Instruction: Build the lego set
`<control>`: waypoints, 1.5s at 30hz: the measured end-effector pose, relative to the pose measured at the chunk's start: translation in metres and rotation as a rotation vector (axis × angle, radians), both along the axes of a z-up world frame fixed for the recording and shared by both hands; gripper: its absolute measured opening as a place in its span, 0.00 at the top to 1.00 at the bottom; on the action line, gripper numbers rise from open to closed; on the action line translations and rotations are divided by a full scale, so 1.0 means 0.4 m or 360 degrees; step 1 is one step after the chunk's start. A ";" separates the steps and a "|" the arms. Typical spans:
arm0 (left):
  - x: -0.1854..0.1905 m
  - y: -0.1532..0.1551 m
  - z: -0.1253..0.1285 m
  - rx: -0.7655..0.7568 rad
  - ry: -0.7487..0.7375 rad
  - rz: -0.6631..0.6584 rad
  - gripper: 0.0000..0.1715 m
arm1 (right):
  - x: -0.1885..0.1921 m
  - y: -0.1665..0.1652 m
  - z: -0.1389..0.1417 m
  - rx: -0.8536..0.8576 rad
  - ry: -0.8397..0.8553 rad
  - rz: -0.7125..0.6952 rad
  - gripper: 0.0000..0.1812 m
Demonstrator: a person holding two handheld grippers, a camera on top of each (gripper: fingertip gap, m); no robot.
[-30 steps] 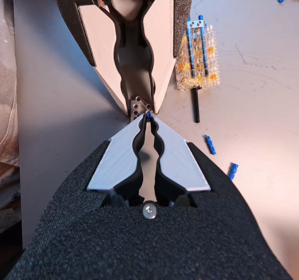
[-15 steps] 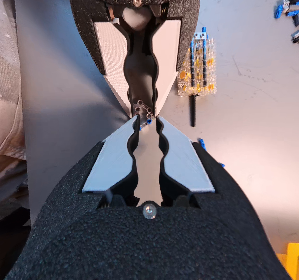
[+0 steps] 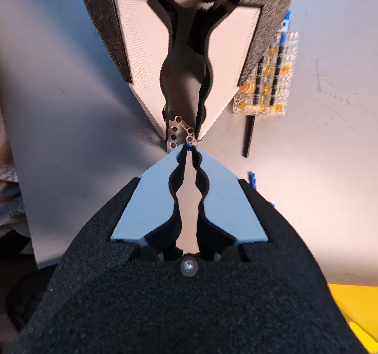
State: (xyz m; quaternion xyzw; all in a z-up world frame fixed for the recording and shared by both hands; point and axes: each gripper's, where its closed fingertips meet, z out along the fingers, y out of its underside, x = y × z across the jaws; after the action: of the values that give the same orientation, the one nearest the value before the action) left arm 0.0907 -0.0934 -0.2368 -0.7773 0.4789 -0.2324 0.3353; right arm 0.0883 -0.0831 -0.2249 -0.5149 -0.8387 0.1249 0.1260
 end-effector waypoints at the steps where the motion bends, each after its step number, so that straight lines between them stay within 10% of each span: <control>1: 0.000 0.000 0.000 0.0001 0.0002 0.0001 0.84 | -0.003 -0.002 0.001 -0.0011 0.0015 0.0001 0.99; 11: -0.009 -0.010 0.000 -0.0051 0.0000 0.0089 0.84 | 0.005 0.105 0.118 -0.0144 0.0430 -0.0389 0.88; 15: -0.020 -0.026 0.003 -0.0128 -0.0004 0.0134 0.84 | 0.082 0.223 0.070 0.0030 0.0327 -0.0540 0.88; 28: -0.077 0.016 0.095 -0.0207 -0.0409 0.0159 0.80 | 0.011 0.206 -0.032 -0.0126 0.0230 -0.0325 0.99; 36: -0.065 0.041 0.230 0.0090 -0.0828 0.0198 0.83 | -0.120 0.016 0.325 -0.1065 0.1474 -0.0463 0.99; 45: -0.069 0.001 0.354 0.0235 -0.1177 0.0106 0.96 | -0.138 -0.029 0.367 -0.1303 0.1946 -0.0617 0.99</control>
State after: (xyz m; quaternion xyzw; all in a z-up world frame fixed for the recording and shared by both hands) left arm 0.0629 -0.0932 -0.0953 -0.6298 0.3156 -0.4512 0.5479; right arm 0.0329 -0.0945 -0.0781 -0.4978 -0.4007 0.6649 0.3868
